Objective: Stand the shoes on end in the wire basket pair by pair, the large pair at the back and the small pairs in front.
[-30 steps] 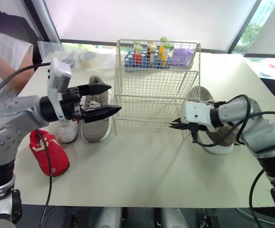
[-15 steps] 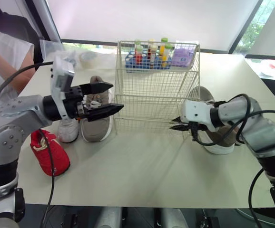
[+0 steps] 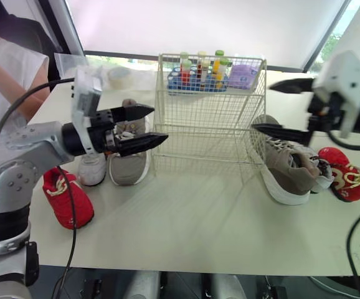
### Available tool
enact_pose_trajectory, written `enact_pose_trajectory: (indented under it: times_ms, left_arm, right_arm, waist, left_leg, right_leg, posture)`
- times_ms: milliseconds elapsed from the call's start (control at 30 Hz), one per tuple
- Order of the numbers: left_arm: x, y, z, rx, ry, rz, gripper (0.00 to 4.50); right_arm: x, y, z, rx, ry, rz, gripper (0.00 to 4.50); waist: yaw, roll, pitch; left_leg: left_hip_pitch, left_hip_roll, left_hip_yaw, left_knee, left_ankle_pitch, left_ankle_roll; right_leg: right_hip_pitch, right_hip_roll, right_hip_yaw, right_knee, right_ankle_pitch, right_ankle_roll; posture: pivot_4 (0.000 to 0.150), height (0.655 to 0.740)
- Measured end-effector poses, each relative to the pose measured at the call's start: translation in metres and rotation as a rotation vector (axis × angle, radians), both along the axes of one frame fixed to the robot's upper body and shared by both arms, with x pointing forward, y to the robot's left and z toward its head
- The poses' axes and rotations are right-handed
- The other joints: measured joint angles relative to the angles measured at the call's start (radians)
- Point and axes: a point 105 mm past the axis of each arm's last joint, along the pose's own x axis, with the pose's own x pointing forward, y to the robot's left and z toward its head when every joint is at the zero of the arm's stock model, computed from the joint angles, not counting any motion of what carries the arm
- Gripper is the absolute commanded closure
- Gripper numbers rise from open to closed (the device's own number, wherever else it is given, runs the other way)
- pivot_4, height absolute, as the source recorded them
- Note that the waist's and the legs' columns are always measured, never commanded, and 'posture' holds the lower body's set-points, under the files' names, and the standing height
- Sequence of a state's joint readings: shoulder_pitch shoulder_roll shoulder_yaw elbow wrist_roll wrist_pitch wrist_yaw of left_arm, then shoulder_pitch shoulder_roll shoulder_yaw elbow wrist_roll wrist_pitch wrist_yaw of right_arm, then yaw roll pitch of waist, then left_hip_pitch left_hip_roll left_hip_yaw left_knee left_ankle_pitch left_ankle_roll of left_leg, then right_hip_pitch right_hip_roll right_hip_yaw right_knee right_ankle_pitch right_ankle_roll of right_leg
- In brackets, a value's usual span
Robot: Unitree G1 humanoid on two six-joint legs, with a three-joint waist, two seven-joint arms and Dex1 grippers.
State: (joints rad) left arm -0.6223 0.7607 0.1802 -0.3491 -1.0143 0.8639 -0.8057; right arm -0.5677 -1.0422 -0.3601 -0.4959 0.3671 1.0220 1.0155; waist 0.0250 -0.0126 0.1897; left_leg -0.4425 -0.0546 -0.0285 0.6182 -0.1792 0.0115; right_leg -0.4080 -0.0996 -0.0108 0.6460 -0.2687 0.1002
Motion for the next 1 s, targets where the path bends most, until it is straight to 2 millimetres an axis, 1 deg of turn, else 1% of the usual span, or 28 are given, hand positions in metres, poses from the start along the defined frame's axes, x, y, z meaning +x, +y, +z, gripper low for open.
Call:
enact_pose_trajectory:
  times_ms: [100,167,267,333,400,567,667,767,833,1000]
  left_arm:
    - [0.003,-0.009,0.003,-0.023,-0.002,-0.050,0.00]
    - [0.007,-0.015,0.001,-0.027,0.000,-0.077,0.00]
    - [0.011,-0.020,-0.006,-0.029,0.021,-0.100,0.00]
    - [0.013,-0.022,-0.008,-0.025,0.026,-0.106,0.00]
    - [0.013,-0.022,-0.008,-0.020,0.019,-0.116,0.00]
    - [0.012,-0.022,-0.008,-0.012,0.005,-0.121,0.00]
    - [0.013,-0.022,-0.008,-0.008,0.003,-0.118,0.00]
    - [0.013,-0.021,-0.008,-0.006,0.002,-0.118,0.00]
    - [0.013,-0.021,-0.009,-0.004,0.003,-0.115,0.00]
    - [0.013,-0.020,-0.010,-0.001,0.003,-0.113,0.00]
  right_arm:
    - [-0.008,-0.025,-0.024,0.027,0.073,-0.193,0.01]
    - [-0.012,-0.037,-0.034,0.078,0.086,-0.318,0.01]
    - [-0.017,-0.042,-0.054,0.173,0.121,-0.420,0.01]
    - [-0.020,-0.045,-0.077,0.212,0.177,-0.484,0.01]
    - [-0.023,-0.048,-0.094,0.238,0.214,-0.534,0.01]
    - [-0.027,-0.054,-0.121,0.282,0.266,-0.620,0.01]
    - [-0.028,-0.060,-0.127,0.284,0.271,-0.651,0.01]
    - [-0.025,-0.061,-0.135,0.322,0.291,-0.664,0.01]
    - [-0.023,-0.063,-0.137,0.336,0.290,-0.668,0.01]
    - [-0.012,-0.056,-0.138,0.435,0.286,-0.653,0.01]
  waist:
    - [0.003,0.000,0.000]
    - [0.001,0.000,0.000]
    - [-0.010,0.000,0.000]
    - [-0.012,0.000,0.000]
    - [-0.013,0.000,0.000]
    - [-0.012,0.001,0.000]
    - [-0.012,0.001,0.000]
    - [-0.013,0.001,0.000]
    - [-0.013,0.001,0.000]
    - [-0.014,0.001,0.000]
  left_leg:
    - [0.000,0.000,0.000,0.000,0.000,0.000]
    - [0.000,0.000,0.000,0.000,0.000,0.000]
    - [0.000,0.000,-0.001,0.001,0.000,0.000]
    - [0.000,0.000,0.000,0.001,0.000,0.000]
    - [0.000,0.000,0.000,0.000,0.000,0.000]
    - [0.000,0.000,0.000,0.001,0.000,0.000]
    - [0.000,0.000,0.000,0.001,0.000,0.000]
    - [0.000,0.000,0.000,0.001,0.000,0.000]
    - [0.000,0.000,0.000,0.001,0.000,0.000]
    - [0.000,0.000,0.000,0.001,0.000,0.000]
  right_leg:
    - [0.000,0.000,0.000,0.001,0.000,0.000]
    - [0.000,0.001,0.000,0.001,0.000,0.000]
    - [0.000,0.001,0.000,0.001,0.000,0.000]
    - [0.000,0.001,0.000,0.001,0.000,0.000]
    - [0.000,0.001,0.000,0.001,0.000,0.000]
    - [0.000,0.002,0.000,0.001,0.001,0.000]
    - [0.000,0.002,0.000,0.001,0.001,0.000]
    - [0.000,0.002,0.000,0.001,0.001,0.000]
    - [0.000,0.002,0.000,0.001,0.001,0.000]
    - [0.000,0.002,0.000,0.001,0.001,0.001]
  posture:
    - [0.150,0.7347]
    - [0.150,0.7347]
    - [0.150,0.7347]
    - [0.150,0.7347]
    - [0.150,0.7347]
    - [0.150,0.7347]
    - [0.150,0.7347]
    - [0.150,0.7347]
    - [0.150,0.7347]
    - [0.150,0.7347]
